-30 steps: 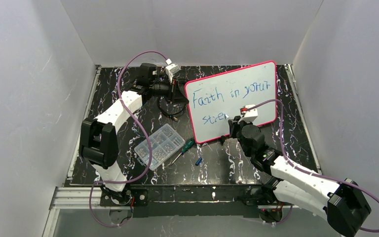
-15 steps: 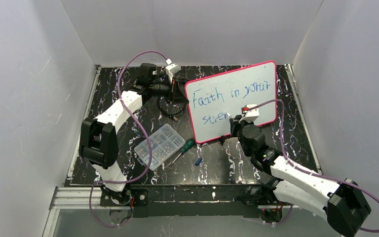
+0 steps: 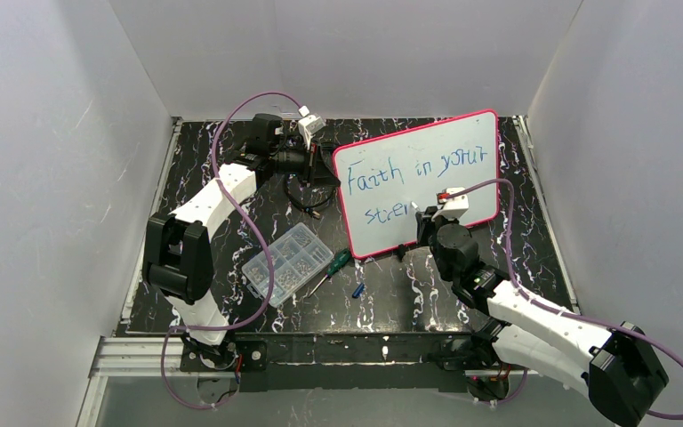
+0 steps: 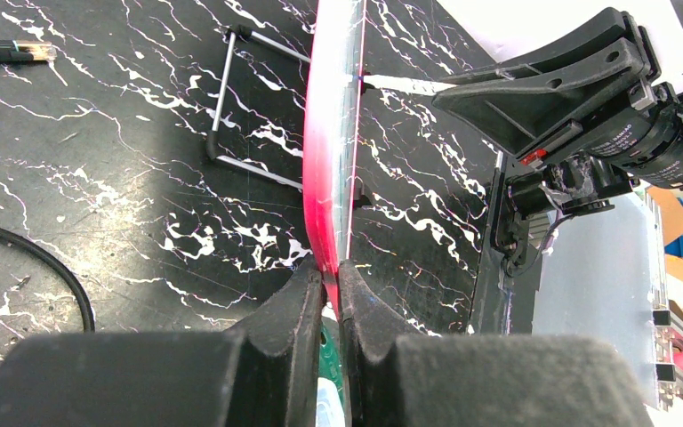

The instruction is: Write a sentence on the whiteboard

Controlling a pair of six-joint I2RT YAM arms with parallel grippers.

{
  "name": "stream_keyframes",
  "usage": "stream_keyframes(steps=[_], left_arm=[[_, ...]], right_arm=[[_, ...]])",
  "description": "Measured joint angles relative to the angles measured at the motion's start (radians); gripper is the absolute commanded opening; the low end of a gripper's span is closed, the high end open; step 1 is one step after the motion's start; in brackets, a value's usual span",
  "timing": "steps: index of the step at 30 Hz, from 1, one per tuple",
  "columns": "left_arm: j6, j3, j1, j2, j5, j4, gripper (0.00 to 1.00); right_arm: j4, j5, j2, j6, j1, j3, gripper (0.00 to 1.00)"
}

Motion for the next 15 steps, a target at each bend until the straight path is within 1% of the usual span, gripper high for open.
stream_keyframes(steps=[3,11,15], left_arm=[[0.000,0.000,0.000,0.000,0.000,0.000,0.00],[0.000,0.000,0.000,0.000,0.000,0.000,0.00],[0.000,0.000,0.000,0.000,0.000,0.000,0.00]], right_arm=[[0.000,-0.003,-0.001,0.000,-0.001,0.000,0.01],[-0.001,-0.074,-0.024,0.001,-0.002,0.000,0.01],[-0.001,-0.078,-0.019,0.001,-0.002,0.000,0.01]])
